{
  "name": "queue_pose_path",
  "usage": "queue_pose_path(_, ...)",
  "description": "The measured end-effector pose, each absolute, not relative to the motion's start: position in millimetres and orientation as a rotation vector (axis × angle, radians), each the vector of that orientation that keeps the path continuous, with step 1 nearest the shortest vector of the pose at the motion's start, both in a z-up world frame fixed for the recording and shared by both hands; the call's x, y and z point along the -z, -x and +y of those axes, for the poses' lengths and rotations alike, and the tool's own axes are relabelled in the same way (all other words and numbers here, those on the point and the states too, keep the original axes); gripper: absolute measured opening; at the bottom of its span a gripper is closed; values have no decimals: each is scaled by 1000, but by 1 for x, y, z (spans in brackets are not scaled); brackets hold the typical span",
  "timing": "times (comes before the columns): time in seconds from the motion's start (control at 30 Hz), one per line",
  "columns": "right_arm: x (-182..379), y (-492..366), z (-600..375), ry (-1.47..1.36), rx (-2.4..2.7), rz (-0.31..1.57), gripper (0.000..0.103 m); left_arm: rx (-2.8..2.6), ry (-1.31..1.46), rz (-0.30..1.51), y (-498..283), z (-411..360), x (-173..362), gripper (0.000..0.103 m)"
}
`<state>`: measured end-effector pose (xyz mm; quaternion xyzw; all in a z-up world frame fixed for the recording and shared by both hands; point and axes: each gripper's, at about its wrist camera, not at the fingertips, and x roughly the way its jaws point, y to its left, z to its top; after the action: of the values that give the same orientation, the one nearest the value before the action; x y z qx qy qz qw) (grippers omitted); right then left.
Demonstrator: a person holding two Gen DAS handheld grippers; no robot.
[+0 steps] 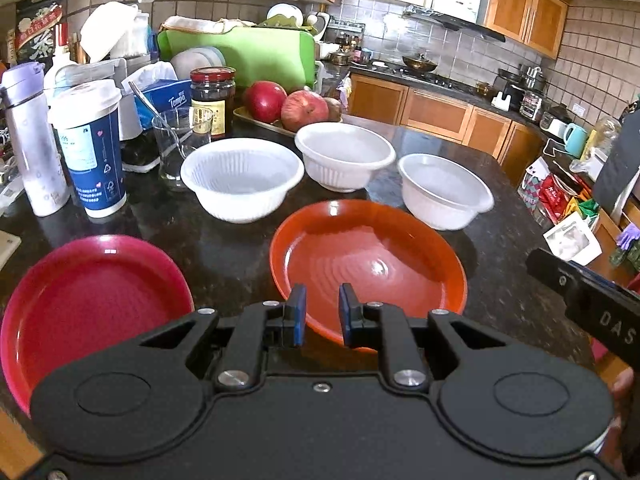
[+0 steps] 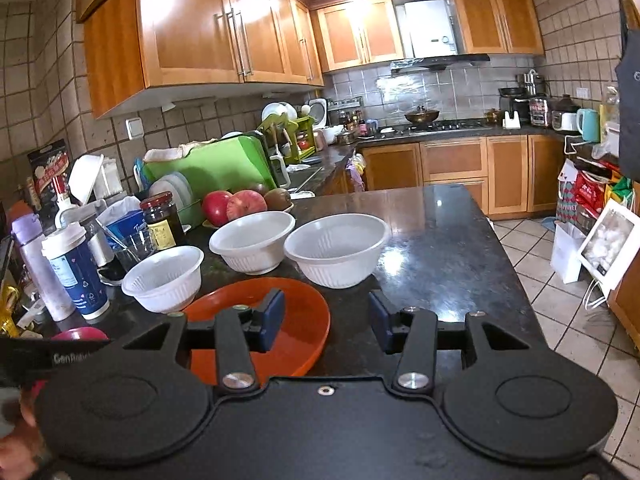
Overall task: Organize plates and bowls
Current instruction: 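Grip the orange plate rim with the left gripper and lift it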
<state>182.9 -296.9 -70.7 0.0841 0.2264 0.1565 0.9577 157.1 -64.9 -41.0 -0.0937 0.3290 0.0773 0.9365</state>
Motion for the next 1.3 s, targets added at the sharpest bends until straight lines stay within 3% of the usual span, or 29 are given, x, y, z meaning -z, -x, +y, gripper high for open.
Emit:
queue_pose_path(0.63, 102, -259, -262, -71, -308, 609, 43, -183, 176, 809, -227, -44, 71, 26)
queue_pose_path(1.3, 125, -294, -253, -78, -359, 709, 41, -269, 191, 810, -233, -29, 71, 26)
